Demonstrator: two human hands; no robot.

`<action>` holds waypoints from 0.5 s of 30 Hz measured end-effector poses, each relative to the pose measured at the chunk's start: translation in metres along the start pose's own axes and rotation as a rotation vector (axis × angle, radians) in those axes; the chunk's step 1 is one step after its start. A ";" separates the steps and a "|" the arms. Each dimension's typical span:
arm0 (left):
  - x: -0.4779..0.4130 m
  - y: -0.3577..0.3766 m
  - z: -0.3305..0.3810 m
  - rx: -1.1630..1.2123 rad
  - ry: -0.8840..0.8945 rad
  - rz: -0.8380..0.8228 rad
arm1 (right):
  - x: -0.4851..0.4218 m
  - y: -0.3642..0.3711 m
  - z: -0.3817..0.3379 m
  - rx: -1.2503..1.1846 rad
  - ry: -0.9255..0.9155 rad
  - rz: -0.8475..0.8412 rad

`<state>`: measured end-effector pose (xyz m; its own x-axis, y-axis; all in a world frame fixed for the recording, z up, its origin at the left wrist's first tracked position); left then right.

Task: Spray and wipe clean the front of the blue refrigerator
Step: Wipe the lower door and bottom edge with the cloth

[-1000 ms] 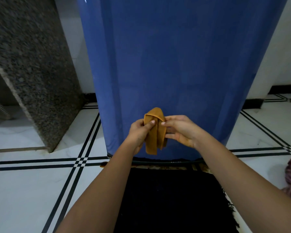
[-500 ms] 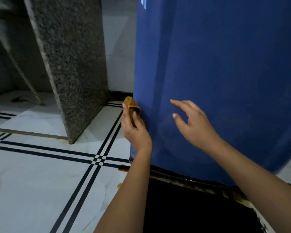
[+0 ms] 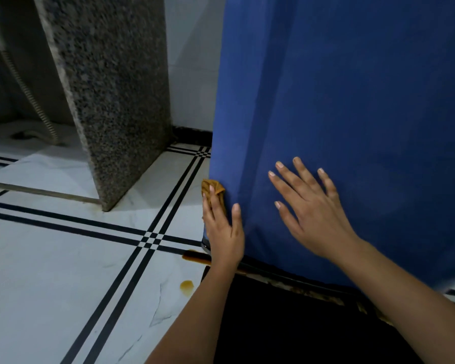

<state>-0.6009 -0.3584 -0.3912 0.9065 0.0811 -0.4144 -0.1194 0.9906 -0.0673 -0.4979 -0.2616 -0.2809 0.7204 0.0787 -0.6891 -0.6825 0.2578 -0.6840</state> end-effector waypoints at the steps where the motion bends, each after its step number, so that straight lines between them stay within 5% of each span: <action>1: 0.000 -0.001 0.000 0.009 0.002 -0.012 | 0.004 0.001 0.001 -0.003 0.001 0.007; 7: -0.002 -0.004 0.017 0.015 0.048 0.028 | 0.015 0.010 -0.004 -0.043 0.035 0.043; 12: 0.014 -0.020 -0.004 0.011 -0.085 0.062 | 0.036 0.026 -0.021 -0.319 0.085 0.051; 15: 0.019 -0.031 -0.007 0.117 -0.321 0.104 | 0.053 0.036 -0.033 -0.574 0.218 -0.006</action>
<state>-0.5829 -0.3880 -0.4034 0.9751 0.1947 -0.1062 -0.1877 0.9795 0.0729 -0.4881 -0.2802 -0.3502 0.7237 -0.1357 -0.6767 -0.6801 -0.3067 -0.6658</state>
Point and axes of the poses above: each hand's wrist, its own x-axis away from the middle knuckle, its own y-axis out of the palm, z = x × y, the point moved 9 cm from there along -x, towards the middle knuckle, and after that the axes turned 10 degrees about z, right-handed, at the moved point
